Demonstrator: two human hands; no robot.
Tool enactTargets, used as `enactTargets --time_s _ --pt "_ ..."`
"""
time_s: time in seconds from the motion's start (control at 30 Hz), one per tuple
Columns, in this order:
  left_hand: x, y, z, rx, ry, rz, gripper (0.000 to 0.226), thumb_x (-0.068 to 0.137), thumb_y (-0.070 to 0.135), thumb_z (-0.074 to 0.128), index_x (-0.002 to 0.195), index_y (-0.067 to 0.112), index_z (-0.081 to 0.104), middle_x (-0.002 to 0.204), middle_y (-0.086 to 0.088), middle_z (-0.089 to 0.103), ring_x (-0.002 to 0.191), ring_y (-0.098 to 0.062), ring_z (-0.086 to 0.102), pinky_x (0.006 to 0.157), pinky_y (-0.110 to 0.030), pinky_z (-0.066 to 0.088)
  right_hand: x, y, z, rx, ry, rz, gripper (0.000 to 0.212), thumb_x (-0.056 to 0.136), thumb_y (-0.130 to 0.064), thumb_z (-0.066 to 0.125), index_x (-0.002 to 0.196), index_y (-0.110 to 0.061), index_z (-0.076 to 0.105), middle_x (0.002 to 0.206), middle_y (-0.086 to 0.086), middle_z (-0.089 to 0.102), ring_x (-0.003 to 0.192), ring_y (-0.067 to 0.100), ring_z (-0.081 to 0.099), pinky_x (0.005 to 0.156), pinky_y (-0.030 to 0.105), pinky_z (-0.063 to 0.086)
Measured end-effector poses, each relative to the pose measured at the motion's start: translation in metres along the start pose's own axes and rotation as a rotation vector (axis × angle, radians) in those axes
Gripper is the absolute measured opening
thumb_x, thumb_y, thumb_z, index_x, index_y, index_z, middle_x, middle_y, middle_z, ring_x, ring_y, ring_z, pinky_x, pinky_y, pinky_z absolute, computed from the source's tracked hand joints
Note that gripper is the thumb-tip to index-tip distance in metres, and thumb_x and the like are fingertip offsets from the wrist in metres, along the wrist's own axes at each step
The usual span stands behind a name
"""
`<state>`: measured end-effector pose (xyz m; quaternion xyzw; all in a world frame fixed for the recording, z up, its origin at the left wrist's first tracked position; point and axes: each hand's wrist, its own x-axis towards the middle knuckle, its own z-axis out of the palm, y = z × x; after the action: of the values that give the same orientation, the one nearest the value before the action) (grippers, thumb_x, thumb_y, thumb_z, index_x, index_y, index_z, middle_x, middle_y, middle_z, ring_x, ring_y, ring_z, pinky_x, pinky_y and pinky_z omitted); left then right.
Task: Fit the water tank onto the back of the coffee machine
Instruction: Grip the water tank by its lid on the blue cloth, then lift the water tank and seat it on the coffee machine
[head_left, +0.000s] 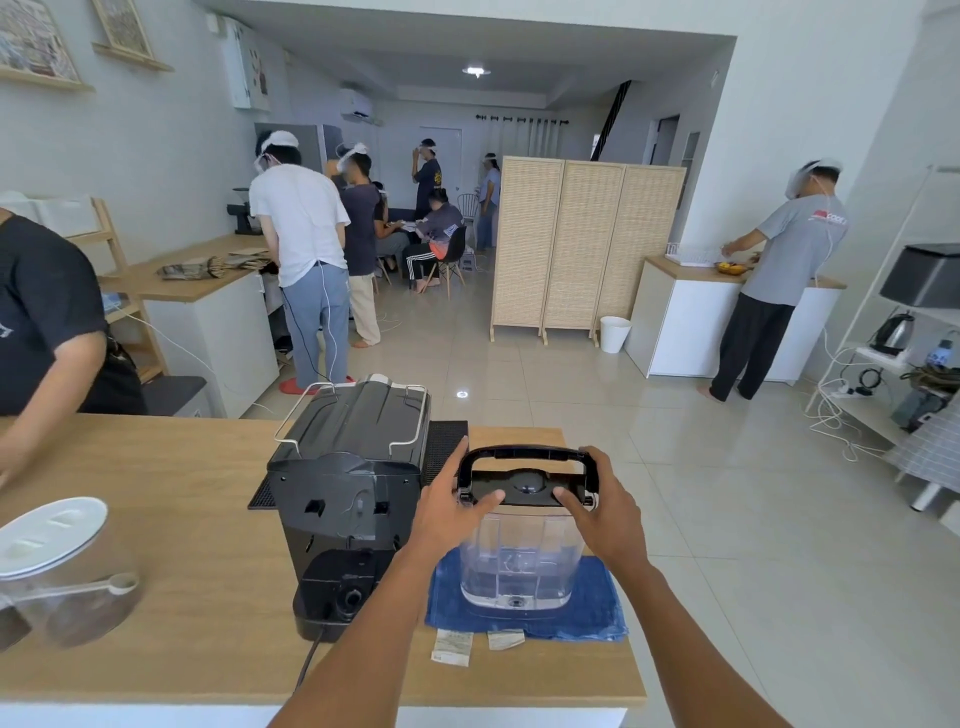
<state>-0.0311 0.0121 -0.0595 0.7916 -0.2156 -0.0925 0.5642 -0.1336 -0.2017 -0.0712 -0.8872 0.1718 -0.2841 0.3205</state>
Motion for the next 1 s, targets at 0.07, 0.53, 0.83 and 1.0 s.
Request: enactTargets --time_s 0.07,0.53,0.83,1.0 --pt "0.001 0.004 0.000 -0.015 0.015 -0.039 0.083 0.084 0.050 0.072 0.153 0.040 0.028 0.125 0.019 0.042 0.120 -0.007 0.040 0.109 -0.037 0.039 -0.001 0.000 -0.001 -0.007 0.005 -0.013 0.063 0.088 -0.052 0.068 0.141 -0.034 0.038 0.109 -0.003 0.069 0.092 0.019 0.066 0.073 0.034 0.053" --pt "0.004 0.003 0.008 0.010 -0.055 -0.134 0.073 0.084 0.065 0.061 0.148 0.037 0.042 0.156 0.006 0.042 0.144 -0.021 0.035 0.118 -0.043 0.030 -0.004 0.002 -0.004 -0.121 -0.304 0.069 0.104 0.076 -0.052 0.079 0.158 -0.023 0.021 0.150 0.010 0.043 0.125 0.029 0.056 0.101 0.044 0.049" --pt "0.000 0.000 0.003 0.002 -0.124 -0.066 0.107 0.056 0.085 0.068 0.149 0.044 0.036 0.156 0.015 0.039 0.146 -0.013 0.029 0.121 -0.046 0.026 0.001 0.003 -0.005 -0.066 -0.388 0.088 0.132 0.054 -0.070 0.084 0.159 -0.031 0.015 0.156 0.006 0.035 0.135 0.026 0.047 0.108 0.042 0.044" --pt "-0.001 -0.002 -0.001 0.007 -0.160 -0.011 0.096 0.066 0.076 0.070 0.149 0.045 0.034 0.157 0.014 0.037 0.146 -0.011 0.028 0.121 -0.044 0.026 0.002 0.004 -0.005 -0.035 -0.383 0.101 0.130 0.051 -0.077 0.080 0.158 -0.035 0.017 0.153 0.005 0.038 0.135 0.025 0.047 0.109 0.042 0.043"
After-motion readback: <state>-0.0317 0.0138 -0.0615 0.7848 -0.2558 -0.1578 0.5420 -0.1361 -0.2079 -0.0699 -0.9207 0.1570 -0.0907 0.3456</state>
